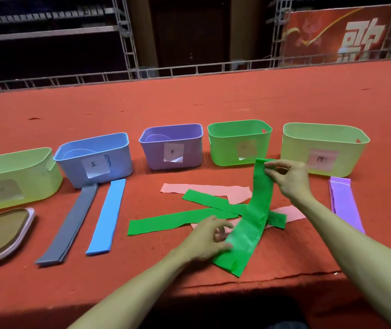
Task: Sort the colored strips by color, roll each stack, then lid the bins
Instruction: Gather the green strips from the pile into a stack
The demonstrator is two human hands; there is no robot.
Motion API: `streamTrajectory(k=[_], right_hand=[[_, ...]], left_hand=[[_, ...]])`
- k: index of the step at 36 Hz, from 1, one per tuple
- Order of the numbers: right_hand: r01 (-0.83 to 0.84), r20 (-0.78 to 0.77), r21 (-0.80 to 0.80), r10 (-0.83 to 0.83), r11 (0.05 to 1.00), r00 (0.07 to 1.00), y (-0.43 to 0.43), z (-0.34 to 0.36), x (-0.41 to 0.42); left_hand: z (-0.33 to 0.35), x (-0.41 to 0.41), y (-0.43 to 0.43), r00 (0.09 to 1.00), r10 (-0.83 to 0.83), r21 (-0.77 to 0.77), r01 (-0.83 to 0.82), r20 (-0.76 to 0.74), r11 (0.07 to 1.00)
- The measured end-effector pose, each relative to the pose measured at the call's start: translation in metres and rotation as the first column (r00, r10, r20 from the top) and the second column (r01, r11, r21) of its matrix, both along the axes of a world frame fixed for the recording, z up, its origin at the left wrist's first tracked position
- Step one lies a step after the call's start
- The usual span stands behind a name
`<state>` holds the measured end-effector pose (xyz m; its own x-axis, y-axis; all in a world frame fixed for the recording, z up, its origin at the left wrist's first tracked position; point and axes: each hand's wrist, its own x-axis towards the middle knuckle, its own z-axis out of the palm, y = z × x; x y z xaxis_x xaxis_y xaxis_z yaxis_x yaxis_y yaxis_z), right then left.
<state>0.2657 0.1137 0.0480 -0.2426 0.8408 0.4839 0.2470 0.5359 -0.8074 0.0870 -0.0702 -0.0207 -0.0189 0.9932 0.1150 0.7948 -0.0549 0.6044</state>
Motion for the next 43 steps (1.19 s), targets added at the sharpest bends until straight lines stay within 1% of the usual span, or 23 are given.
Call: streamTrajectory(k=[2,5,9,11,14,18,21,24,29,33,38,41,43], right_hand=[[0.001,0.007,-0.003,-0.001,1.0,1.0,0.001,-0.004,0.0],[-0.005,0.018,0.014,0.005,1.0,1.0,0.003,-0.009,0.001],[-0.02,0.008,0.007,0.019,1.0,1.0,0.004,-0.015,0.002],[-0.029,0.003,-0.009,0.029,1.0,1.0,0.004,-0.018,0.001],[-0.052,-0.005,-0.023,0.052,0.998,0.999,0.005,-0.022,0.001],[-0.073,0.003,-0.035,0.073,0.997,0.997,0.007,-0.026,0.001],[-0.084,-0.001,-0.046,0.084,0.995,0.996,0.01,-0.029,0.0],[-0.094,0.001,-0.049,0.094,0.994,0.996,0.013,-0.032,-0.002],[-0.105,0.015,-0.061,0.107,0.993,0.994,0.011,-0.035,-0.005],[-0.115,0.02,-0.063,0.116,0.991,0.993,0.008,-0.033,-0.006],[-0.147,-0.001,-0.052,0.148,0.988,0.989,0.002,-0.024,-0.007],[-0.173,-0.027,-0.049,0.172,0.984,0.985,-0.002,-0.015,-0.008],[-0.191,-0.043,-0.045,0.189,0.981,0.981,-0.005,-0.009,-0.007]], left_hand=[[0.005,-0.007,0.007,0.994,0.082,0.012,-0.083,0.077,0.996],[0.014,-0.028,0.023,0.951,0.248,0.013,-0.255,0.183,0.967],[0.015,-0.066,0.045,0.874,0.434,-0.052,-0.433,0.221,0.9],[0.012,-0.083,0.053,0.857,0.489,-0.069,-0.484,0.161,0.872],[0.003,-0.102,0.064,0.843,0.538,-0.075,-0.537,-0.02,0.84],[-0.016,-0.116,0.078,0.821,0.548,-0.116,-0.567,-0.159,0.816],[-0.015,-0.107,0.078,0.813,0.544,-0.059,-0.565,-0.206,0.823],[-0.014,-0.102,0.077,0.81,0.553,-0.012,-0.566,-0.195,0.824],[-0.014,-0.101,0.08,0.852,0.519,0.097,-0.512,-0.069,0.853],[-0.011,-0.098,0.081,0.854,0.519,0.12,-0.518,0.025,0.847],[-0.004,-0.096,0.077,0.799,0.569,0.124,-0.596,0.196,0.794],[0.007,-0.09,0.072,0.761,0.556,0.172,-0.63,0.335,0.758],[0.015,-0.088,0.069,0.752,0.523,0.2,-0.629,0.4,0.751]])
